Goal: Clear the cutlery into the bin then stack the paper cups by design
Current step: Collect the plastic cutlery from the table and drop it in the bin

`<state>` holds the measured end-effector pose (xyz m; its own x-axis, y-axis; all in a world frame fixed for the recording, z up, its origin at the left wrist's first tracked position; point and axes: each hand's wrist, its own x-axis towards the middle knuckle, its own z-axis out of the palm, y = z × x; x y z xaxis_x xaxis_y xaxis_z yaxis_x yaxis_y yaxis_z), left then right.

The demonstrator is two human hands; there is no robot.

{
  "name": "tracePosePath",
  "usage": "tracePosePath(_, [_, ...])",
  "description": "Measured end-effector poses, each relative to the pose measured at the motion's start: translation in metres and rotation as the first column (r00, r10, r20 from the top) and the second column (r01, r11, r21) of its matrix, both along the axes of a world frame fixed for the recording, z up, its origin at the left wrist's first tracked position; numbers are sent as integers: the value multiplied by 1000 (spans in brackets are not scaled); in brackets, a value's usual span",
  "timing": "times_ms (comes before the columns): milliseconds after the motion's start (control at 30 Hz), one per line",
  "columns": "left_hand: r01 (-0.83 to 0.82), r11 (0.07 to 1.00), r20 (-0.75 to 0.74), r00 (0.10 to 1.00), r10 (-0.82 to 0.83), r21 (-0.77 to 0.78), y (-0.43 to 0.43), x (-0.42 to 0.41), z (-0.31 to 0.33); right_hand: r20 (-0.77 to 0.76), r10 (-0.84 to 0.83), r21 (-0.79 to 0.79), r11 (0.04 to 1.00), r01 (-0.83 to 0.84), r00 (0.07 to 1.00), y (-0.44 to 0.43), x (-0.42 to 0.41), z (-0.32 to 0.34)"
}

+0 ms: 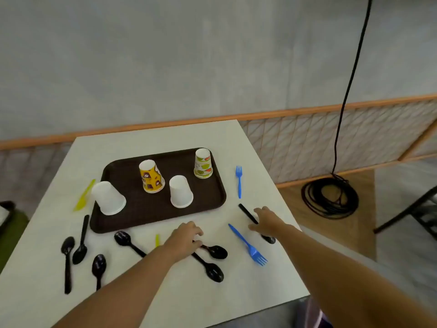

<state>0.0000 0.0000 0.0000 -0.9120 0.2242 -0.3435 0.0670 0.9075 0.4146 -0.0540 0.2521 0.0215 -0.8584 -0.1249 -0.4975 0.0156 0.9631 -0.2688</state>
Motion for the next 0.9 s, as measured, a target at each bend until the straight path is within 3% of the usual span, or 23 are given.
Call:
tracePosePath(233, [39,996,33,999,-37,-76,3,-1,-7,-30,-57,85,995,60,998,-13,9,-12])
tracePosePath(367, [33,999,35,999,-32,-38,1,-3,-8,-58,7,156,988,2,998,-20,18,-18])
tracePosePath(500, [-7,1000,69,998,7,-5,2,-4,-7,-137,-55,180,980,79,989,-23,24,-27])
tracePosePath(700, [-60,998,100,993,57,25,5,-3,-7,-133,-94,200,972,119,987,-29,38,-36])
tracePosePath(900, [-159,972,81,986,146,174,11,-3,-4,-217,-67,180,978,107,974,-33,49,-49])
